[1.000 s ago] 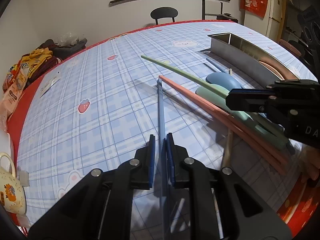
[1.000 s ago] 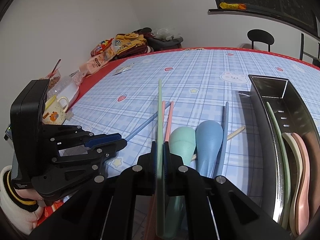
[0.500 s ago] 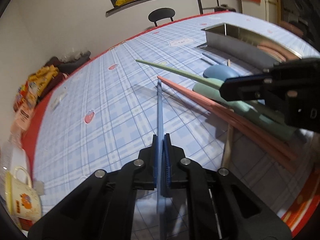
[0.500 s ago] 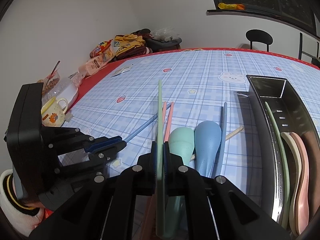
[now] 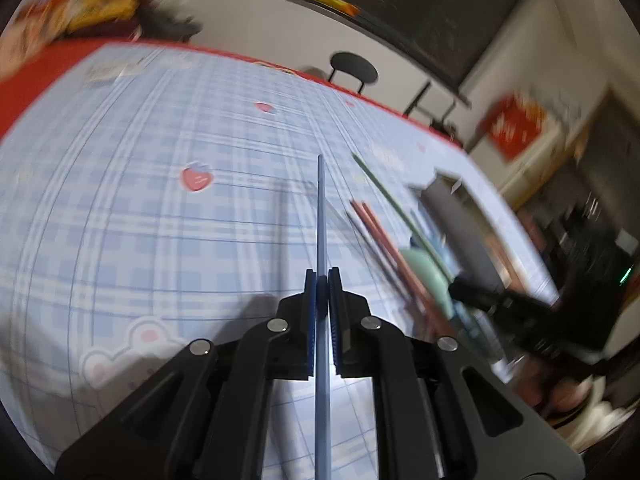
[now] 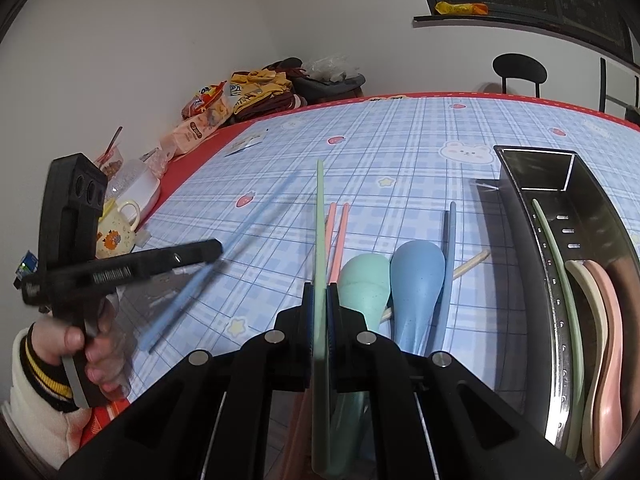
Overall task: Organize utensils
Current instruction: 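Lift the blue chopstick with the left gripper while the right carries the green chopstick to the caddy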
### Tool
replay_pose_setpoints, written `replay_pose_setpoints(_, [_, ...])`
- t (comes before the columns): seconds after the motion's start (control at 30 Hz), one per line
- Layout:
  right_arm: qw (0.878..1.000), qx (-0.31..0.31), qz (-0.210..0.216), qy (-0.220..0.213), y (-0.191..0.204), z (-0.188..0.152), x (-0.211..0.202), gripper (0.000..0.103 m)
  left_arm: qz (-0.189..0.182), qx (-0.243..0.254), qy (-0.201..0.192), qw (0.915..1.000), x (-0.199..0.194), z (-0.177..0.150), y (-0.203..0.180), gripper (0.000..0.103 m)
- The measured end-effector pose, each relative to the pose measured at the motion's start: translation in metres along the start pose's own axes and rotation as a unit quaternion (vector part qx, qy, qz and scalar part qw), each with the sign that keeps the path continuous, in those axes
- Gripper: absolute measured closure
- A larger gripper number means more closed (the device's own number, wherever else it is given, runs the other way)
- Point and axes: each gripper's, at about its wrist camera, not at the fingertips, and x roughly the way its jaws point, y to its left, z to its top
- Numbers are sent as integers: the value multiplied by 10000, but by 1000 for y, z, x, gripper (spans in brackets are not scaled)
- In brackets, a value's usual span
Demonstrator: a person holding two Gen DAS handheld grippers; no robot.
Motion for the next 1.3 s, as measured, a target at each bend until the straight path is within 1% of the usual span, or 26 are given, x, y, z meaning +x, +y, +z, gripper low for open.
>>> replay_pose_setpoints(0.13, [9999,112,101,22,-4,2,0,96,-434,-321,-341,9980,-19,5,4,93])
replay_pose_setpoints(0.17, [9998,160,136,29,-5,2,1,96,-484,-337,-407,9974,-22,6,2,93])
replay_pose_setpoints(0.3, [9995,261,183,21,-8,3,0,96,-368,-379,-575,9969,-25,6,-4,93])
replay_pose_setpoints(0.43, [9990,341,277,-83,-10,7,-6,96,-84,-418,-685,9967,-24,1,-13,93])
replay_pose_setpoints(0.53, [9978,446,449,-191,-12,10,-14,96,-16,-438,-729,9964,-22,-4,-25,93])
replay_pose_setpoints(0.6, [9973,473,481,-283,-14,13,-20,96,-68,-498,-774,9957,-20,-7,-35,93])
replay_pose_setpoints(0.73, [9945,687,596,-527,-26,19,-38,96,-261,-581,-855,9943,-12,-10,-67,93])
replay_pose_setpoints(0.83, [9924,770,580,-760,-40,20,-57,96,-360,-545,-904,9938,-5,-12,-93,93])
replay_pose_setpoints(1.0, [9890,1000,416,-1006,-76,13,-87,96,-526,-502,-866,9936,13,-16,-137,93])
replay_pose_setpoints(1.1, [9874,1145,258,-1059,-98,7,-99,96,-619,-449,-841,9935,25,-19,-165,93])
replay_pose_setpoints(1.23, [9858,1320,163,-1022,-122,-2,-105,96,-752,-409,-700,9939,50,-24,-197,93])
replay_pose_setpoints(1.3, [9845,1421,144,-1019,-132,-6,-108,96,-809,-493,-597,9937,63,-27,-203,93])
